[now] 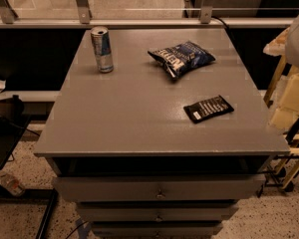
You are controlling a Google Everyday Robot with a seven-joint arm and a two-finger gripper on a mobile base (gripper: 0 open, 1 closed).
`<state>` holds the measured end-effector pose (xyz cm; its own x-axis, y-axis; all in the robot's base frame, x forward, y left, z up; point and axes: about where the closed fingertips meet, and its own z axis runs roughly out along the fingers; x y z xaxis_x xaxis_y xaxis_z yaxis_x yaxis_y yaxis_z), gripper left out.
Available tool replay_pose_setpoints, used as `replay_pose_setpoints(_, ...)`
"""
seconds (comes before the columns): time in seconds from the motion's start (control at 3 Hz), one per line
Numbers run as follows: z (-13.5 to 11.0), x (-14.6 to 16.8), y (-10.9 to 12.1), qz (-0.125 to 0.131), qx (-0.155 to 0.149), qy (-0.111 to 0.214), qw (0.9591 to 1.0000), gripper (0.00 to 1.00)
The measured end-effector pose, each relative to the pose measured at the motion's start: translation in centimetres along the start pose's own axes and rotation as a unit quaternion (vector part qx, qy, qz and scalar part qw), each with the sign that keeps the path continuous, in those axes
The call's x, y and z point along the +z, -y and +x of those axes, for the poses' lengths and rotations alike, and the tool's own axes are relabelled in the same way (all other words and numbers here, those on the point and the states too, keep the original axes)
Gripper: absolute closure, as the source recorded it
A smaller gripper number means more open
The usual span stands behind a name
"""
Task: Pick rxbar chocolate
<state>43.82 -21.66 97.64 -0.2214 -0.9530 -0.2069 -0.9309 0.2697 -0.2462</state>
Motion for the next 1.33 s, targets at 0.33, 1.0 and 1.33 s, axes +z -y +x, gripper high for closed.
replay_pose_setpoints(0.33,0.0,0.0,0.0,0.0,0.0,0.0,1.0,0.0)
replay_pose_setpoints(1.0,-1.0,6.9,4.6,-0.077,-0.081,-0.008,0.9937,0.0)
replay_pose_setpoints(1.33,-1.9,11.3,6.4,-0.115,-0.123,-0.014,0.9856,0.0)
